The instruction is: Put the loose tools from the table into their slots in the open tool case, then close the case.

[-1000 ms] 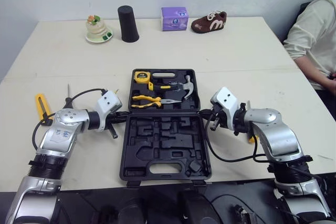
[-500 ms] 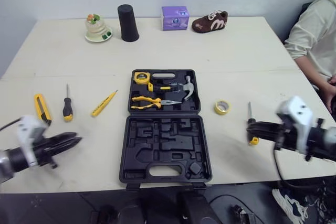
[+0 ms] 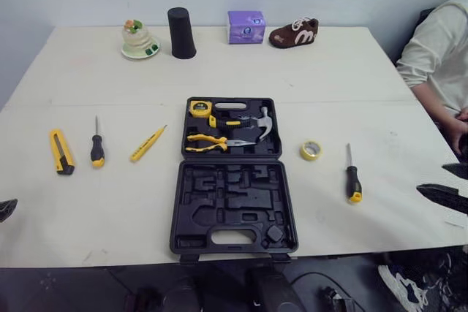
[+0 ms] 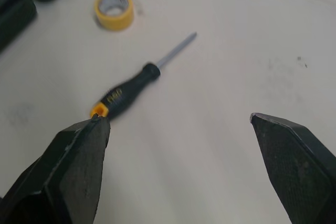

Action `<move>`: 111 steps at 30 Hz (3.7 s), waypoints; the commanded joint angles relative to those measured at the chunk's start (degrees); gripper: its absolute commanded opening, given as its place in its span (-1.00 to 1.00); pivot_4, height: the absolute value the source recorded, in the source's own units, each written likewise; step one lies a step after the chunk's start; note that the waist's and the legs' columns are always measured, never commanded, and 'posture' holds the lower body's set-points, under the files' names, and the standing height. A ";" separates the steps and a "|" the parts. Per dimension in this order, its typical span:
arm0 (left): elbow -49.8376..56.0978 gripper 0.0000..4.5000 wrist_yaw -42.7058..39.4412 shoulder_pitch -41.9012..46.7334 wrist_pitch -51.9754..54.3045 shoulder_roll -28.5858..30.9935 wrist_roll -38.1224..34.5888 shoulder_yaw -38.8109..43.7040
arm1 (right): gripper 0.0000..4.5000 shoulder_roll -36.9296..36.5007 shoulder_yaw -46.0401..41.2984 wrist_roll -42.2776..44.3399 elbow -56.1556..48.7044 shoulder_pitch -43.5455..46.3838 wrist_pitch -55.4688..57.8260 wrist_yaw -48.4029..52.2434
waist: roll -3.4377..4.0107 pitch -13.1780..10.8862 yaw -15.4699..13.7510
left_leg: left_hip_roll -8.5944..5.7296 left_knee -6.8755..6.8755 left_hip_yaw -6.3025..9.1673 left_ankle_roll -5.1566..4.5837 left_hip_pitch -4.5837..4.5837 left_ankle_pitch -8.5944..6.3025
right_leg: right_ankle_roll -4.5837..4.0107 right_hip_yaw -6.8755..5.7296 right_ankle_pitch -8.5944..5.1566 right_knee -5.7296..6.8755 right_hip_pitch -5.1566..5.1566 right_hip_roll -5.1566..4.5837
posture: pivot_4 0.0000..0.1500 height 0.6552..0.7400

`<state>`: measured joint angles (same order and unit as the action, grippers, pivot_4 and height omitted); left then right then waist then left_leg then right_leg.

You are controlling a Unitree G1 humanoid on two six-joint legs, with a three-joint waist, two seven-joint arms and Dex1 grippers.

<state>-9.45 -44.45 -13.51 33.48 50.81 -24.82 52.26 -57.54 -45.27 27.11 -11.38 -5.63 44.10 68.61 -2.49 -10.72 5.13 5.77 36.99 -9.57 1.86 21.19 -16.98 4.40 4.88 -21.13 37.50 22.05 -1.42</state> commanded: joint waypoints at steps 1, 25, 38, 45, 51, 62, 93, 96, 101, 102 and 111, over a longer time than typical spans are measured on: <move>15.47 0.99 4.25 0.66 8.72 -1.62 -4.81 -2.10 | 0.97 -0.81 2.53 6.77 -6.15 4.12 2.53 -0.96 | -0.02 0.00 -0.02 | 0.02 0.00 0.02 0.00 0.03 0.00 | 0.05 0.02 0.03 -0.05 -0.01 0.01 | 1.00 0.97; 7.50 0.99 36.80 43.72 40.39 -10.23 4.38 -30.54 | 0.97 13.36 42.09 19.29 -15.87 43.65 0.25 -11.66 | 0.10 -0.09 -0.45 | 0.09 0.44 -0.04 0.42 0.31 0.42 | 0.20 0.02 0.05 0.44 0.45 0.58 | 1.00 0.97; -2.02 -0.40 35.40 48.00 34.57 -10.48 8.15 -32.04 | 1.00 16.38 44.54 14.00 -14.53 42.54 -2.86 -14.81 | 0.16 -0.07 -0.83 | 0.12 0.46 -0.16 0.51 0.18 0.55 | 0.19 0.02 0.04 0.77 0.50 0.61 | 1.00 0.97; 10.82 -0.53 8.29 48.59 19.98 4.99 5.46 -44.82 | 1.00 10.78 39.73 14.38 -16.97 36.00 -1.70 -14.61 | 0.00 -0.13 -0.80 | 0.16 0.30 -0.28 0.55 0.38 0.55 | 0.18 0.03 0.04 0.61 0.73 0.65 | 1.00 0.97; 19.04 -0.53 -17.99 54.32 10.77 12.53 5.09 -60.81 | 1.00 2.14 29.35 16.96 -21.87 21.57 1.03 -12.00 | 0.15 -0.19 -1.83 | 0.11 0.11 -0.43 0.57 0.39 0.43 | 0.18 0.09 0.01 0.27 0.72 0.75 | 1.00 0.97; 12.26 -0.53 -26.80 66.34 0.60 0.47 19.88 -79.72 | 1.00 1.95 20.27 17.76 -30.48 5.57 2.06 -17.66 | 0.18 -0.21 -1.34 | 0.10 0.36 -0.37 0.42 0.25 0.51 | 0.39 0.40 0.12 0.42 0.54 0.89 | 1.00 0.97; 2.91 0.97 -31.03 64.83 -6.72 -10.24 18.22 -69.37 | 1.00 2.80 18.17 22.56 -34.89 -0.75 2.18 -24.26 | 0.21 -0.19 -2.07 | 0.05 0.77 -0.06 0.21 0.36 0.51 | 0.50 0.54 0.18 0.58 0.36 0.86 | 1.00 0.97; -4.09 0.72 -29.85 61.73 -16.63 -14.33 15.69 -65.22 | 1.00 2.90 19.16 22.17 -34.58 -0.41 1.85 -24.43 | 0.21 -0.18 -2.07 | 0.04 0.81 -0.06 0.21 0.36 0.50 | 0.50 0.49 0.18 0.59 0.34 0.86 | 1.00 0.97; -12.59 -0.12 -31.50 59.70 -21.67 -17.88 13.86 -63.16 | 1.00 2.93 20.30 22.34 -34.06 0.71 1.80 -24.56 | 0.21 -0.19 -1.91 | 0.08 0.86 -0.07 0.21 0.40 0.50 | 0.50 0.42 0.18 0.64 0.41 0.85 | 1.00 0.97; -13.14 -0.31 -31.44 59.27 -22.61 -18.47 14.10 -63.37 | 1.00 2.93 20.44 22.31 -33.96 0.85 1.83 -24.53 | 0.21 -0.19 -1.94 | 0.08 0.85 -0.07 0.21 0.40 0.50 | 0.50 0.41 0.18 0.64 0.42 0.86 | 1.00 0.97; -17.55 -0.96 -28.37 58.62 -24.87 -20.75 18.82 -65.53 | 1.00 3.09 21.38 22.33 -33.77 1.50 1.97 -24.92 | 0.21 -0.18 -1.99 | 0.04 0.89 -0.05 0.18 0.44 0.48 | 0.51 0.41 0.18 0.63 0.40 0.87 | 1.00 0.97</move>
<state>-25.86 -73.56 44.76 9.01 29.86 -7.62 -12.51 -54.31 -23.00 48.57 -44.48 -4.62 46.55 43.92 -2.28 -10.90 3.14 5.80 37.88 -9.61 2.03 21.63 -16.49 4.90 5.29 -20.95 38.13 22.43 -0.55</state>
